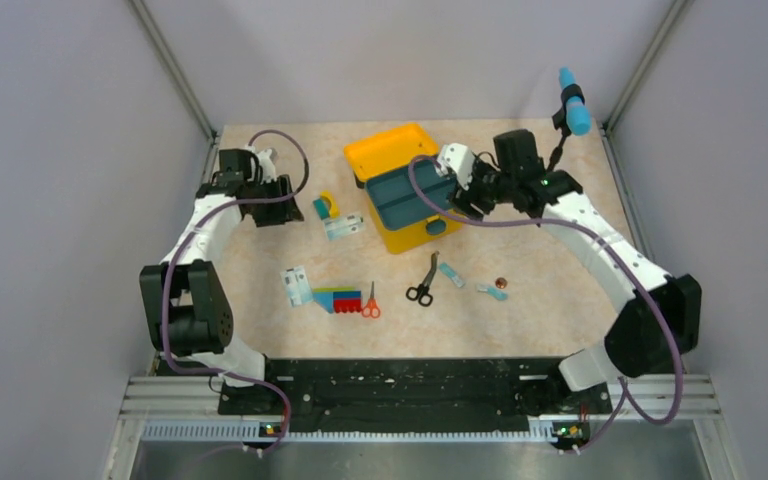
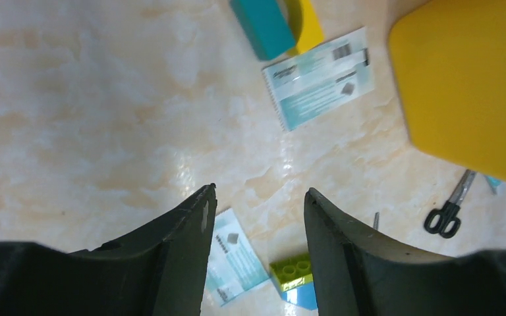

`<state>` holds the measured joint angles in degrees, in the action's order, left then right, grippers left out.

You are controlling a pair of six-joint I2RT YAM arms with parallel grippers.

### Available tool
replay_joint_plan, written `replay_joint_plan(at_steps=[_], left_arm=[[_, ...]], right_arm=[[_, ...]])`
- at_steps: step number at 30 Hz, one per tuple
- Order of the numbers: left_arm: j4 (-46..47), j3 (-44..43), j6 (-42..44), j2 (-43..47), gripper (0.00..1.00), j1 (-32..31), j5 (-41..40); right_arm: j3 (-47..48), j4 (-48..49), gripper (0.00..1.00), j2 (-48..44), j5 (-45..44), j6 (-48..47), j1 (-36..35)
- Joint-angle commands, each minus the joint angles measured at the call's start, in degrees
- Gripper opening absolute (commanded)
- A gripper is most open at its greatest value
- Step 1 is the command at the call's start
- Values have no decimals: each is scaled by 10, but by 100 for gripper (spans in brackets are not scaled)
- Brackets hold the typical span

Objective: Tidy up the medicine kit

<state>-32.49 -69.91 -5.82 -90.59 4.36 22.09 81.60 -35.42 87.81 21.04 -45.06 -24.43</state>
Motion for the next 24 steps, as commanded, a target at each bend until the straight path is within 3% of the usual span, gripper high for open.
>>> replay_joint_plan(at_steps=[1, 6, 12, 24], left_arm=[[-100, 9, 10, 7, 57, -1, -101], [-132, 66, -27, 16, 57, 0, -121], [-127, 124, -46, 13, 54, 0, -129], [-65, 129, -53, -36, 55, 0, -145]], right_arm=[[-131, 152, 63, -95, 14, 123, -1], [-162, 161, 63, -101, 4, 187, -1], [-174, 181, 63, -97, -3, 189, -2], [-166, 181, 63, -81, 10, 196, -1]])
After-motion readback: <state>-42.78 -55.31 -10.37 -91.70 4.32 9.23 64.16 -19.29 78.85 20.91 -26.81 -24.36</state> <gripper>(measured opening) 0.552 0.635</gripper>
